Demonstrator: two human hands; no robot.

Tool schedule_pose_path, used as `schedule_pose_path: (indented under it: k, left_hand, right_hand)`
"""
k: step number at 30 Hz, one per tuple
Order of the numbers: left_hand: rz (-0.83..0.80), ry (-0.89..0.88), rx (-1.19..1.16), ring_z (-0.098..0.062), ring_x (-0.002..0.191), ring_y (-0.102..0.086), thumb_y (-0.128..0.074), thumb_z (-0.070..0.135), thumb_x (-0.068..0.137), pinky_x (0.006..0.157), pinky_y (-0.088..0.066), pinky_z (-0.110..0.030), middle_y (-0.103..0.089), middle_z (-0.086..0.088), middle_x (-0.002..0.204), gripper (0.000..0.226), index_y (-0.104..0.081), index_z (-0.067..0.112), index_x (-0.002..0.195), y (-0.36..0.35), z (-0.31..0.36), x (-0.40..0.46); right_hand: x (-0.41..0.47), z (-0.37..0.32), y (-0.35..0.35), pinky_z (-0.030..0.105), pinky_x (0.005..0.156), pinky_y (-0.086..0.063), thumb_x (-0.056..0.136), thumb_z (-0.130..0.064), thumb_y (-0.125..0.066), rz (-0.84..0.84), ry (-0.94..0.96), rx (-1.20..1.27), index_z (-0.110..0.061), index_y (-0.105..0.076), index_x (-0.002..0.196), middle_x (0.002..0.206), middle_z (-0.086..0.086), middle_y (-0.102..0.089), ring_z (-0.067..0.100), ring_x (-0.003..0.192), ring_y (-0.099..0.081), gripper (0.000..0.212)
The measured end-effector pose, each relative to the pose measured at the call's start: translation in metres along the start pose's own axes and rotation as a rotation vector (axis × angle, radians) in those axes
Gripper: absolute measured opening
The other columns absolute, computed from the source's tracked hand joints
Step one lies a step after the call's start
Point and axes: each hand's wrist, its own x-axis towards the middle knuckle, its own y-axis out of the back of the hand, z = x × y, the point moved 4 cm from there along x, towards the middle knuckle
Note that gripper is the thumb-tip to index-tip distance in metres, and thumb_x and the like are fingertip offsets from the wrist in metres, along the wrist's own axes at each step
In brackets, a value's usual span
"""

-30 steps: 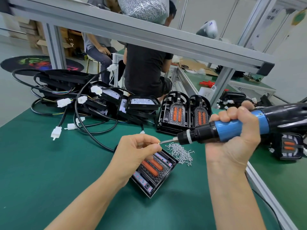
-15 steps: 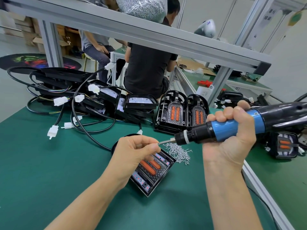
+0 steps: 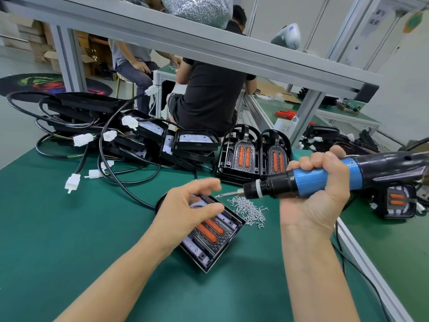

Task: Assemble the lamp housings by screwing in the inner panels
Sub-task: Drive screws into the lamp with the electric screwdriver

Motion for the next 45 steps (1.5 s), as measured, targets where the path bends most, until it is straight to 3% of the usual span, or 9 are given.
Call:
schedule_pose_path:
  k: [2,4,7,9,12,15,17,21,45]
  left_hand:
    - [0.12,-0.004,0.139,0.002,0.099,-0.059,-0.08,0.022,0.075,0.086,-0.046,-0.016,-0.067,0.015,0.111,0.046,-0.065,0.036,0.115,0.022,-0.006,0.007]
    - [0.211,0.106,0.398,-0.006,0.116,-0.052,-0.072,0.029,0.083,0.098,-0.037,-0.025,-0.061,0.012,0.123,0.052,-0.052,0.029,0.13,0.047,-0.016,0.014]
    - [0.123,0.381,0.77,-0.021,0.126,-0.046,-0.056,0.06,0.075,0.105,-0.031,-0.035,-0.056,0.0,0.133,0.076,-0.042,0.022,0.139,0.062,-0.037,0.019]
    - [0.108,0.457,0.903,-0.023,0.128,-0.046,-0.044,0.064,0.078,0.104,-0.028,-0.036,-0.055,-0.003,0.135,0.074,-0.043,0.022,0.139,0.06,-0.045,0.022]
    - [0.17,0.446,0.878,-0.023,0.129,-0.046,-0.043,0.059,0.092,0.108,-0.028,-0.038,-0.054,-0.002,0.137,0.059,-0.046,0.021,0.137,0.062,-0.046,0.028]
    - [0.109,0.491,0.813,-0.023,0.131,-0.045,-0.054,0.079,0.065,0.112,-0.027,-0.041,-0.05,0.0,0.141,0.097,-0.039,0.022,0.142,0.06,-0.045,0.029]
    - [0.093,0.502,0.791,-0.024,0.131,-0.044,-0.066,0.076,0.056,0.112,-0.027,-0.042,-0.048,-0.001,0.142,0.107,-0.034,0.024,0.144,0.055,-0.042,0.028]
    - [0.165,0.472,0.727,-0.026,0.13,-0.044,-0.077,0.059,0.066,0.113,-0.025,-0.044,-0.049,-0.005,0.141,0.096,-0.034,0.024,0.144,0.055,-0.043,0.028]
    - [0.224,0.281,0.587,-0.022,0.116,-0.051,-0.085,0.041,0.064,0.093,-0.037,-0.029,-0.053,-0.006,0.129,0.088,-0.046,0.012,0.137,0.044,-0.047,0.032]
  right_hand:
    - [0.003,-0.002,0.006,0.021,0.06,-0.045,0.074,-0.009,-0.055,0.001,0.001,-0.015,-0.021,-0.053,0.09,0.061,-0.007,-0.049,0.007,0.053,-0.047,0.02]
    - [0.006,-0.005,0.011,0.021,0.061,-0.045,0.075,-0.008,-0.054,-0.025,0.012,-0.07,-0.021,-0.052,0.092,0.06,-0.008,-0.048,0.007,0.054,-0.046,0.021]
    - [0.006,-0.007,0.019,0.023,0.063,-0.044,0.076,-0.006,-0.051,-0.074,0.05,-0.193,-0.019,-0.05,0.096,0.057,-0.008,-0.048,0.008,0.053,-0.046,0.024]
    - [0.006,-0.005,0.026,0.024,0.063,-0.045,0.076,-0.004,-0.051,-0.093,0.064,-0.257,-0.018,-0.049,0.097,0.055,-0.009,-0.049,0.009,0.053,-0.047,0.025]
    - [0.006,0.0,0.034,0.024,0.062,-0.046,0.077,-0.001,-0.049,-0.113,0.072,-0.315,-0.018,-0.049,0.097,0.055,-0.008,-0.05,0.009,0.052,-0.049,0.027]
    - [0.007,0.005,0.039,0.025,0.062,-0.045,0.077,0.0,-0.051,-0.122,0.076,-0.352,-0.019,-0.051,0.097,0.055,-0.007,-0.051,0.011,0.052,-0.05,0.027]
    - [0.007,0.007,0.041,0.026,0.061,-0.045,0.076,0.0,-0.053,-0.116,0.08,-0.378,-0.019,-0.052,0.096,0.055,-0.006,-0.05,0.013,0.053,-0.05,0.028]
    - [0.008,0.01,0.043,0.026,0.061,-0.045,0.077,0.002,-0.053,-0.13,0.076,-0.402,-0.02,-0.054,0.095,0.056,-0.004,-0.052,0.015,0.053,-0.05,0.028]
    - [0.004,0.013,0.04,0.026,0.059,-0.045,0.076,0.004,-0.054,-0.208,0.075,-0.443,-0.029,-0.065,0.086,0.058,-0.001,-0.049,0.015,0.051,-0.05,0.037]
